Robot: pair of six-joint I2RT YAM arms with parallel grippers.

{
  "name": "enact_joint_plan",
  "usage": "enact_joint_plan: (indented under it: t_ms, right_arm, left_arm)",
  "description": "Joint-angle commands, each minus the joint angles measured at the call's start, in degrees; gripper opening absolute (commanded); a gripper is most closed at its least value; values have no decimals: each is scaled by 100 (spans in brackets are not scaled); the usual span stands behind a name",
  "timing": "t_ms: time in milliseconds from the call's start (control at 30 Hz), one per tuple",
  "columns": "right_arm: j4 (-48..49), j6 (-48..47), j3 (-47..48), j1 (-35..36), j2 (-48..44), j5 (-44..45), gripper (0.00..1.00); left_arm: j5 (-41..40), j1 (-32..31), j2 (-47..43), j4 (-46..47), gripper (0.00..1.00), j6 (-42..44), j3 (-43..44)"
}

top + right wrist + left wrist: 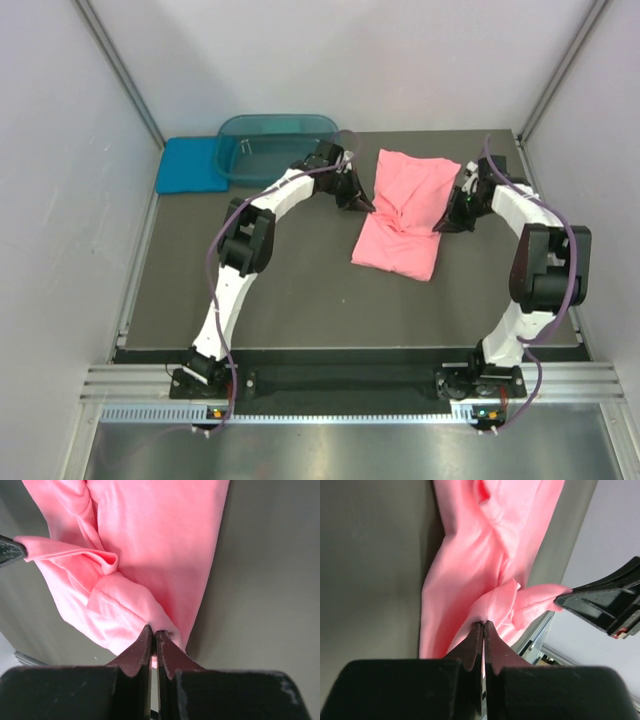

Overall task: Fold and stack the t-shirts
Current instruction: Fold the tshirt

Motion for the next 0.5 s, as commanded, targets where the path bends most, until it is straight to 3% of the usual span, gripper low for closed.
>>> enact_joint_plan:
  t_ms: [0, 467]
  right_arm:
    - [163, 1, 296, -104, 90, -58, 0]
    - [286, 36, 525, -280, 608, -207, 4]
  left_arm:
    - [187, 76, 129, 482, 0, -214, 374]
    - [178, 129, 375, 500, 0, -268, 410]
